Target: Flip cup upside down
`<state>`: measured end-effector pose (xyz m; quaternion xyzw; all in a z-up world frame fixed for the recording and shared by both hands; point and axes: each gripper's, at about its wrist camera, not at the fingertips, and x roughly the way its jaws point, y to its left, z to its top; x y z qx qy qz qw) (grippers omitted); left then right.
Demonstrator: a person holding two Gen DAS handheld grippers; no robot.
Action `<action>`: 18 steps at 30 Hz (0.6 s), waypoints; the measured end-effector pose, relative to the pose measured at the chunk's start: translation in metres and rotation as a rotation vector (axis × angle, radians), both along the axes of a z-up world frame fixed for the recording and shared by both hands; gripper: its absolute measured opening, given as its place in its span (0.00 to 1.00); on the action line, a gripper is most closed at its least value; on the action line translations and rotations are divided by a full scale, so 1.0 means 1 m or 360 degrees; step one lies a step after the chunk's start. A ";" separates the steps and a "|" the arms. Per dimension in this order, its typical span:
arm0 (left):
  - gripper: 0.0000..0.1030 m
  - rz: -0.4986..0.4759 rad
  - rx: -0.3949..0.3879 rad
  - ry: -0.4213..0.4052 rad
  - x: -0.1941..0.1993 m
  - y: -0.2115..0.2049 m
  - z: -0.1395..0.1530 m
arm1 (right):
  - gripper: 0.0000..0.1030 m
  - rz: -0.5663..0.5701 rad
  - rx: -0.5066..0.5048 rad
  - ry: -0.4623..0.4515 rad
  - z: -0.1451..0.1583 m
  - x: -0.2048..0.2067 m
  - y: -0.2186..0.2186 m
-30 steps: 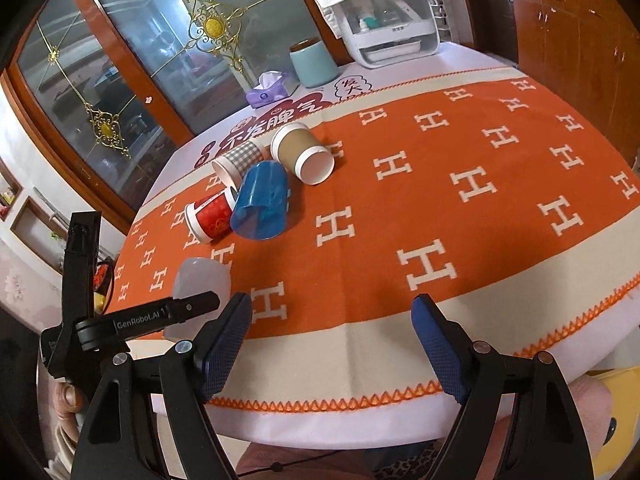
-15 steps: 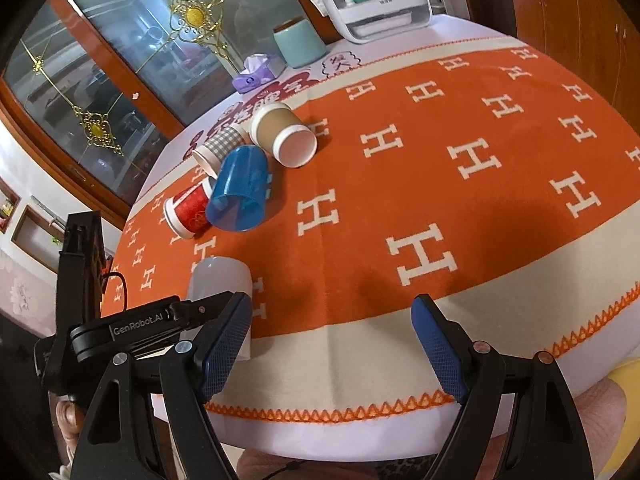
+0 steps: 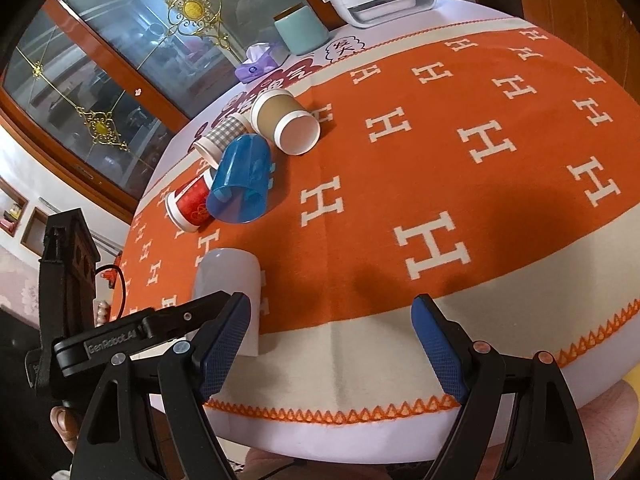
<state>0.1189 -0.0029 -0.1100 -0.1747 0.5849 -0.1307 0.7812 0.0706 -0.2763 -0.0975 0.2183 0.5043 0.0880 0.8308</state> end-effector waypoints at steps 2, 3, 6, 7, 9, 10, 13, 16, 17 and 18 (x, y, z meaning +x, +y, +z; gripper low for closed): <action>0.69 -0.0009 0.0001 -0.0012 -0.002 0.004 0.004 | 0.81 0.0014 0.0002 -0.0004 0.001 0.000 0.002; 0.69 -0.0014 0.0003 -0.0023 -0.003 0.006 0.007 | 0.81 0.0023 0.0008 -0.0004 0.001 0.000 0.004; 0.69 -0.0034 0.0025 -0.0071 -0.009 0.014 0.016 | 0.81 0.0063 0.0040 0.0003 0.002 0.002 0.009; 0.69 -0.0049 0.0040 -0.0098 -0.011 0.016 0.020 | 0.81 0.0072 0.0046 0.0003 0.002 0.003 0.011; 0.69 -0.0088 0.0117 -0.0184 -0.018 0.018 0.031 | 0.81 0.0101 0.0058 0.0001 0.004 0.005 0.016; 0.69 -0.0104 0.0161 -0.0226 -0.021 0.019 0.037 | 0.81 0.0122 0.0068 -0.0002 0.005 0.007 0.020; 0.69 -0.0147 0.0274 -0.0348 -0.032 0.023 0.052 | 0.81 0.0207 0.0136 0.0007 0.007 0.013 0.032; 0.69 -0.0158 0.0305 -0.0415 -0.039 0.031 0.058 | 0.81 0.0295 0.0228 0.0048 0.004 0.022 0.047; 0.69 -0.0166 0.0290 -0.0421 -0.040 0.035 0.058 | 0.81 0.0328 0.0260 0.0068 0.002 0.026 0.052; 0.69 -0.0167 0.0274 -0.0413 -0.041 0.039 0.057 | 0.81 0.0353 0.0280 0.0084 0.000 0.030 0.056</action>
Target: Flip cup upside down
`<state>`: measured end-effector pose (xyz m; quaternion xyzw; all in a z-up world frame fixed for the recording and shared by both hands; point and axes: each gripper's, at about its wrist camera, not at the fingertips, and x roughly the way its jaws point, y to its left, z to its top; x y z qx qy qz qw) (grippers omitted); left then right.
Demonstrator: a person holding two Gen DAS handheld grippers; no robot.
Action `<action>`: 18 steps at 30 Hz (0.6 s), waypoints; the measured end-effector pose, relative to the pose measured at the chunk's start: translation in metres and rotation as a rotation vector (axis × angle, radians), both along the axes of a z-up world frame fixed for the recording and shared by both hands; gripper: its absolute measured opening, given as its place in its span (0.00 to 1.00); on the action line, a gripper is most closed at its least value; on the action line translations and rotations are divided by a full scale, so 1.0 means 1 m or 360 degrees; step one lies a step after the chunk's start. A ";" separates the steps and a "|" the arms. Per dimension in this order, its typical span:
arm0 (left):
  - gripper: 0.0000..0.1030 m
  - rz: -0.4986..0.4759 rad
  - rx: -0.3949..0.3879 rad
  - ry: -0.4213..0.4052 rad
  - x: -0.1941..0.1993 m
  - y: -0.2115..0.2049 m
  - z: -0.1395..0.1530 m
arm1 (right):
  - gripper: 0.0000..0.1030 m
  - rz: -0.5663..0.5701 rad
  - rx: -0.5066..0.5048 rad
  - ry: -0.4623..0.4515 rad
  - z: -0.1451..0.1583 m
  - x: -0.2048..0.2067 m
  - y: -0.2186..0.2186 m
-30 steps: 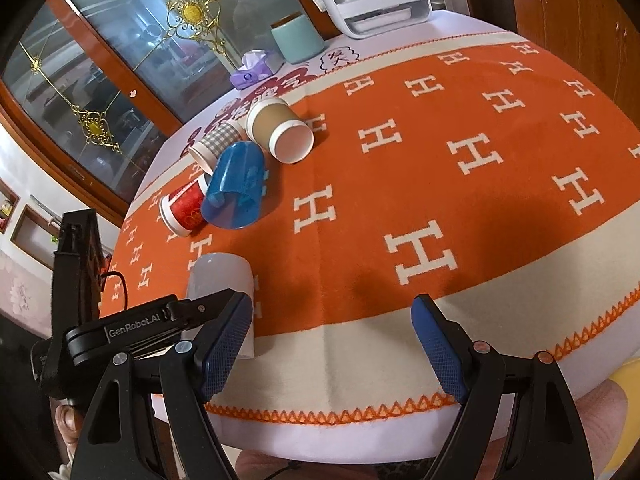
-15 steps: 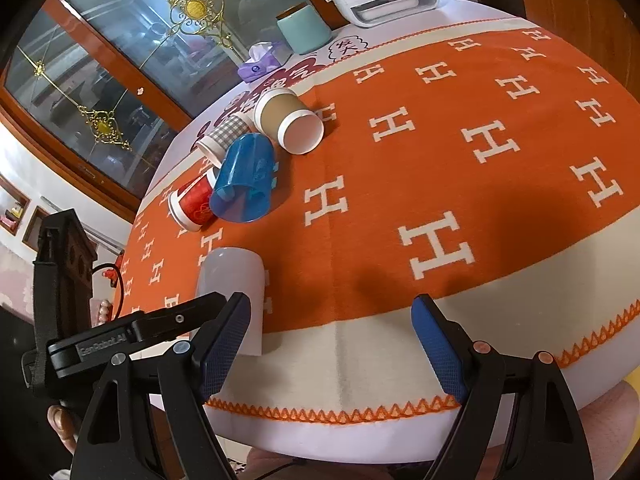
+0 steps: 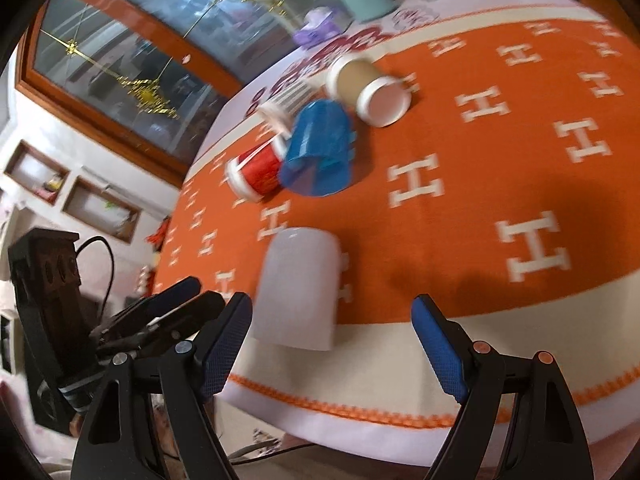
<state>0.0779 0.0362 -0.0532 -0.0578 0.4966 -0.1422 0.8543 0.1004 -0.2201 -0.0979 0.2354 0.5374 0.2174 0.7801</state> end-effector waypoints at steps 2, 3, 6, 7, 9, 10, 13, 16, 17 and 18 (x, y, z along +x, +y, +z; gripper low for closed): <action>0.62 0.0030 -0.0025 0.0024 0.000 0.009 -0.005 | 0.81 0.0051 0.0021 0.0050 -0.007 0.010 0.010; 0.60 0.0054 -0.0037 0.0044 0.001 0.015 -0.008 | 0.81 0.0064 0.0024 0.0072 -0.010 0.014 0.013; 0.59 0.0126 -0.0085 0.0086 0.006 0.029 -0.018 | 0.77 0.0111 0.0056 0.0162 -0.024 0.031 0.023; 0.59 0.0150 -0.0104 0.0098 0.007 0.034 -0.021 | 0.75 0.0117 0.0067 0.0184 -0.028 0.036 0.024; 0.59 0.0187 -0.0121 0.0099 0.008 0.039 -0.027 | 0.74 0.0141 0.0095 0.0223 -0.036 0.047 0.029; 0.59 0.0203 -0.0125 0.0094 0.008 0.041 -0.029 | 0.74 0.0151 0.0098 0.0241 -0.040 0.053 0.032; 0.59 0.0219 -0.0160 0.0100 0.010 0.045 -0.033 | 0.74 0.0197 0.0118 0.0292 -0.050 0.067 0.040; 0.59 0.0220 -0.0177 0.0113 0.011 0.046 -0.035 | 0.70 0.0231 0.0116 0.0344 -0.061 0.080 0.050; 0.59 0.0218 -0.0186 0.0118 0.011 0.046 -0.036 | 0.69 0.0245 0.0140 0.0356 -0.064 0.080 0.051; 0.59 0.0214 -0.0192 0.0122 0.011 0.046 -0.037 | 0.68 0.0265 0.0165 0.0373 -0.068 0.082 0.054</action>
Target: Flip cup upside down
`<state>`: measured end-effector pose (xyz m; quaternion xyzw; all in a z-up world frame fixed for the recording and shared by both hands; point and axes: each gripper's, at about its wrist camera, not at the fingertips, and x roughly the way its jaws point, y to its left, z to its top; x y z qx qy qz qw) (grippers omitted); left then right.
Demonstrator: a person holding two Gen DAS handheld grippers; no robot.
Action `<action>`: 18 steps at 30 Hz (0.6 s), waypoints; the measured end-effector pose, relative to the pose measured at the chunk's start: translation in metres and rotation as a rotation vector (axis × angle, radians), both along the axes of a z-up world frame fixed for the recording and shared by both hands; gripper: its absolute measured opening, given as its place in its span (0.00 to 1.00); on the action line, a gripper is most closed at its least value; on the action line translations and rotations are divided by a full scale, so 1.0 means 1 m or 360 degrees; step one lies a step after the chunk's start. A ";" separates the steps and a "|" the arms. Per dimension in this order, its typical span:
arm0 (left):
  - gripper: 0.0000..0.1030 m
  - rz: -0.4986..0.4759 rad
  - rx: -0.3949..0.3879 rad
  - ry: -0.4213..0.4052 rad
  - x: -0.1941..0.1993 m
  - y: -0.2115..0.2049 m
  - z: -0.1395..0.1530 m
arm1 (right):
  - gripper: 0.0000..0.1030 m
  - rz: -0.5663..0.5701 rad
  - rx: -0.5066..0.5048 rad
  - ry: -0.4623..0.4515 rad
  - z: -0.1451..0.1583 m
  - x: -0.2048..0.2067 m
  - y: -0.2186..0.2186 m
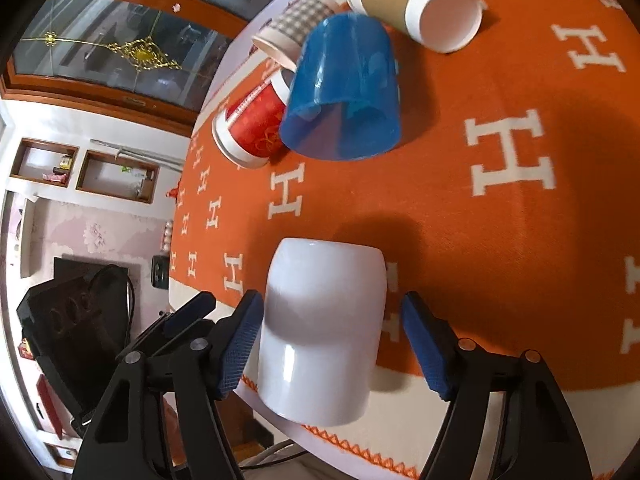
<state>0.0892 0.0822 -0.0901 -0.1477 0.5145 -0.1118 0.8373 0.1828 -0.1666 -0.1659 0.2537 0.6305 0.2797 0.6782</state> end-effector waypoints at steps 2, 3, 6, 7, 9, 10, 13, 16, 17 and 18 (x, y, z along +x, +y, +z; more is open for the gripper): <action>0.59 -0.0001 0.0000 0.0001 0.001 -0.001 -0.001 | 0.61 0.0023 0.0037 0.0004 -0.003 0.003 0.004; 0.59 0.0001 -0.0002 0.0002 0.001 -0.001 -0.001 | 0.61 0.0038 0.0040 0.0002 -0.004 0.005 0.006; 0.59 0.0007 -0.0012 0.0006 0.001 -0.001 -0.003 | 0.60 0.0057 0.0006 -0.0080 0.001 -0.001 0.009; 0.59 0.0012 -0.0014 0.0002 0.001 -0.001 -0.003 | 0.60 0.0058 0.0005 -0.0112 0.008 -0.010 0.007; 0.59 0.0025 -0.0018 -0.0015 0.001 0.000 -0.003 | 0.60 0.0041 -0.0017 -0.0232 0.018 -0.019 0.007; 0.59 0.0031 -0.0020 -0.0028 0.000 0.001 -0.002 | 0.60 0.0026 -0.0028 -0.0281 0.024 -0.025 0.004; 0.59 0.0054 -0.0017 -0.0080 -0.001 0.000 0.002 | 0.60 -0.0085 -0.0118 -0.0576 0.048 -0.042 -0.007; 0.59 0.0082 0.0034 -0.0163 -0.003 -0.003 0.008 | 0.60 -0.0177 -0.0253 -0.0839 0.062 -0.057 -0.010; 0.59 0.0097 0.0057 -0.0199 -0.004 -0.005 0.010 | 0.60 -0.0203 -0.0282 -0.0923 0.064 -0.063 -0.012; 0.59 0.0118 0.0084 -0.0241 -0.004 -0.006 0.012 | 0.60 -0.0221 -0.0303 -0.0986 0.065 -0.068 -0.011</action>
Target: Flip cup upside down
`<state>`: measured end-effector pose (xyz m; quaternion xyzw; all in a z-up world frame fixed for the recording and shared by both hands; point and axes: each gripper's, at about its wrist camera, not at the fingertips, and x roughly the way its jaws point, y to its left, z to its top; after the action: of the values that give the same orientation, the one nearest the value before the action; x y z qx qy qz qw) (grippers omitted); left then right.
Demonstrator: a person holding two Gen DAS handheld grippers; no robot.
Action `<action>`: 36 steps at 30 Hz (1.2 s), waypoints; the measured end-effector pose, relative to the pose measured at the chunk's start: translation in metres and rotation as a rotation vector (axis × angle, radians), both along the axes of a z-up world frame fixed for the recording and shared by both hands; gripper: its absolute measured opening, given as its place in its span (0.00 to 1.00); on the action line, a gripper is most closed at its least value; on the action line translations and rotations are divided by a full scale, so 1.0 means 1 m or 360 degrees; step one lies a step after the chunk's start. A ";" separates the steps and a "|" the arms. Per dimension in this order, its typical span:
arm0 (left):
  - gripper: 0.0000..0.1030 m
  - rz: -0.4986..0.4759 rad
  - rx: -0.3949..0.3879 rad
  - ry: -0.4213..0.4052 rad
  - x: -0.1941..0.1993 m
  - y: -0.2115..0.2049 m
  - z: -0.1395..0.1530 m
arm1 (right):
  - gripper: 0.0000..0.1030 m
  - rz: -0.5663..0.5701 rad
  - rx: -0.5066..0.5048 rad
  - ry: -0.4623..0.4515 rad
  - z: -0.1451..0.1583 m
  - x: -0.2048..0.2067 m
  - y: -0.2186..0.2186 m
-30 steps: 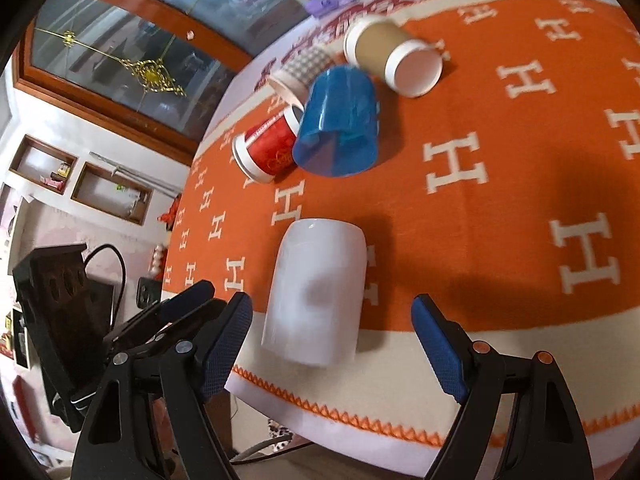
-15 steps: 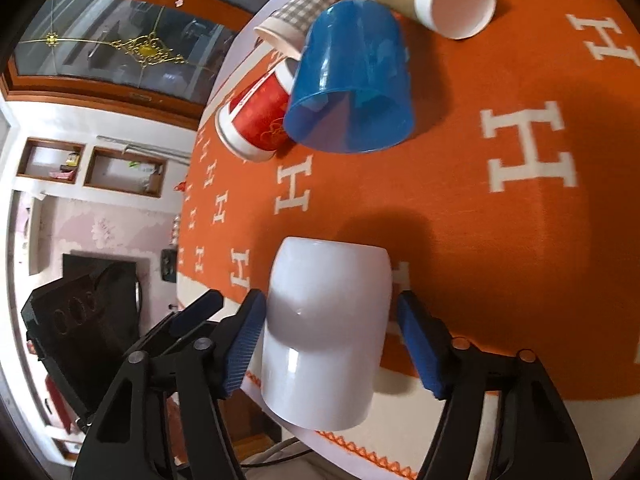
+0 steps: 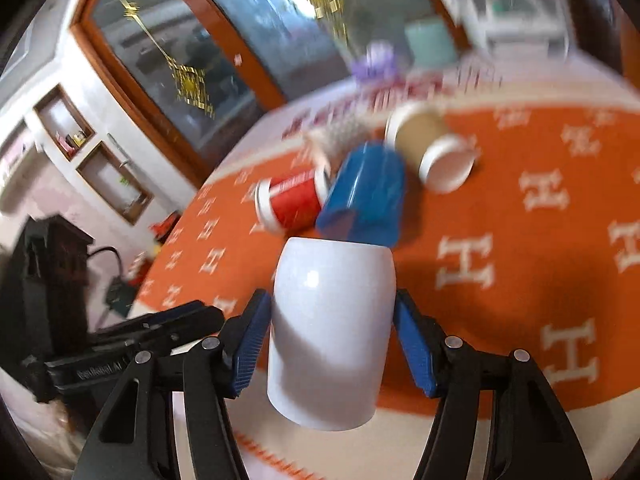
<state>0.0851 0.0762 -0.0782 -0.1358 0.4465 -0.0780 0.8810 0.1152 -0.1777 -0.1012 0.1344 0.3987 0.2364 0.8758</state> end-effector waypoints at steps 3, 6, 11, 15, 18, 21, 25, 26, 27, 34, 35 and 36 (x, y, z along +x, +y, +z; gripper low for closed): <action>0.59 0.0056 0.0054 -0.0083 0.000 -0.002 0.003 | 0.60 -0.0037 -0.0078 -0.0146 -0.001 -0.011 0.005; 0.59 0.0085 0.0053 -0.0132 -0.001 0.000 0.004 | 0.60 -0.0079 -0.0195 -0.0267 -0.010 -0.021 0.017; 0.59 0.0075 0.0122 -0.0170 -0.004 -0.005 0.001 | 0.60 -0.0089 -0.0293 -0.0410 -0.019 -0.043 0.029; 0.59 0.0054 0.0175 -0.0176 -0.009 -0.009 -0.001 | 0.60 -0.0095 -0.0335 -0.0459 -0.023 -0.059 0.032; 0.59 0.0040 0.0183 -0.0173 -0.013 -0.012 -0.004 | 0.61 -0.0071 -0.0346 -0.0461 -0.023 -0.070 0.032; 0.59 0.0029 0.0198 -0.0173 -0.018 -0.014 -0.005 | 0.61 -0.0019 -0.0323 -0.0380 -0.031 -0.074 0.035; 0.59 0.0035 0.0215 -0.0193 -0.023 -0.013 -0.004 | 0.61 -0.0019 -0.0388 -0.0375 -0.038 -0.079 0.042; 0.59 0.0034 0.0215 -0.0190 -0.024 -0.013 -0.005 | 0.61 -0.0022 -0.0394 -0.0369 -0.040 -0.080 0.042; 0.59 0.0030 0.0214 -0.0185 -0.024 -0.013 -0.005 | 0.61 -0.0026 -0.0390 -0.0366 -0.040 -0.080 0.042; 0.60 0.0002 0.0195 -0.0168 -0.026 -0.016 -0.005 | 0.82 -0.0046 -0.0377 -0.0373 -0.034 -0.080 0.036; 0.60 -0.0003 0.0192 -0.0170 -0.027 -0.016 -0.005 | 0.82 -0.0041 -0.0365 -0.0384 -0.032 -0.082 0.035; 0.60 -0.0006 0.0195 -0.0172 -0.027 -0.016 -0.004 | 0.82 -0.0036 -0.0359 -0.0389 -0.029 -0.085 0.034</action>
<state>0.0576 0.0601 -0.0825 -0.0764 0.4024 -0.0596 0.9103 0.0305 -0.1433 -0.1306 0.0100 0.3117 0.1948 0.9299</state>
